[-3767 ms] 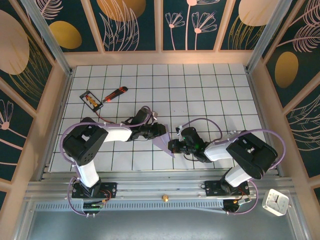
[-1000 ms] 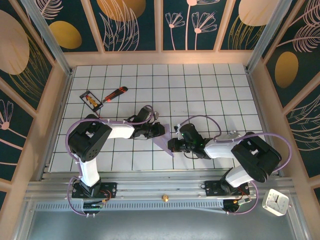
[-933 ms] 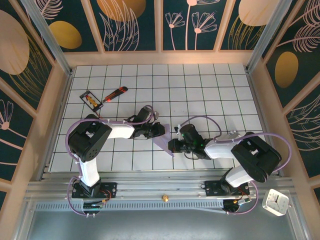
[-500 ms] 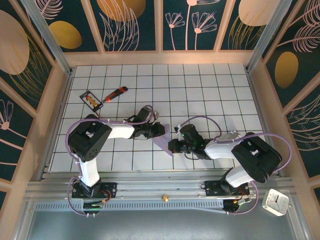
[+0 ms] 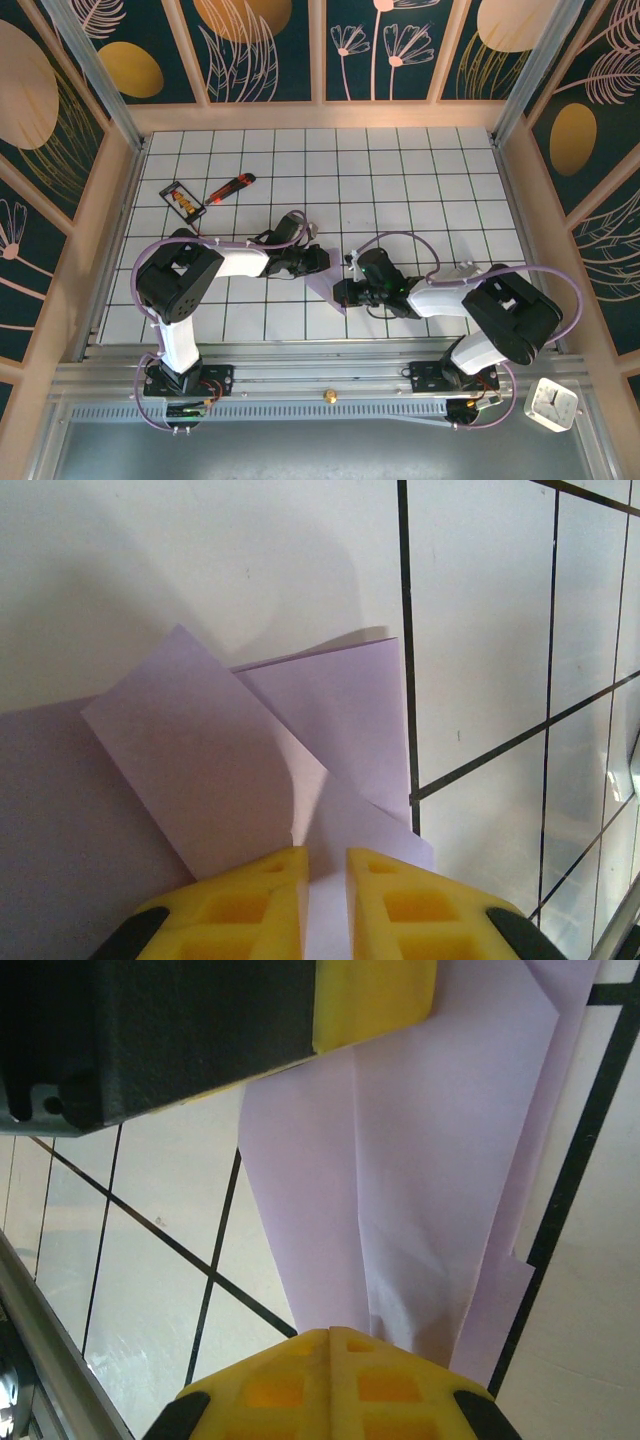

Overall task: Fold a paper plane with a square sheet of paper (pick it up from the middle)
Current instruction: Fourth fold the wing at the center of the table.

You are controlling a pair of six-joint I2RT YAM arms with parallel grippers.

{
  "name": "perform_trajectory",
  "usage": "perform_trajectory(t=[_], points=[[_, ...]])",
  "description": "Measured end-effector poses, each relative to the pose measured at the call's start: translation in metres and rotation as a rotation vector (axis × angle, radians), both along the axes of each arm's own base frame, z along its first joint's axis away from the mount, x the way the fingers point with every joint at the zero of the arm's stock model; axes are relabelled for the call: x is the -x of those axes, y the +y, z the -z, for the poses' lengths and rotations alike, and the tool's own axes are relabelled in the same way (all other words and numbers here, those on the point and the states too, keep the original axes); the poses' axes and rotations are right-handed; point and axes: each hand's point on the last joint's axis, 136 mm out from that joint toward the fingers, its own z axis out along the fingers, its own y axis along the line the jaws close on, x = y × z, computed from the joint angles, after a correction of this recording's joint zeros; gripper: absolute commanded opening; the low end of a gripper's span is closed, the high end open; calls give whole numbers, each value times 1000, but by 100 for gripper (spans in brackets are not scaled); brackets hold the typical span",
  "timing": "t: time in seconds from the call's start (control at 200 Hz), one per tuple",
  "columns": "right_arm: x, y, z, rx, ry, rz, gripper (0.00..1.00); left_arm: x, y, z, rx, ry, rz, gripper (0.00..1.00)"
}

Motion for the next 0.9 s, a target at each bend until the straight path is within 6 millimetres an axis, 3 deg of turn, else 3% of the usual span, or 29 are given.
perform_trajectory(t=[0.25,0.901], points=[[9,-9,11,32,23,-4,4,0,0,0,-1,0,0,19],[24,-13,12,48,1,-23,2,0,0,0,-7,1,5,19]])
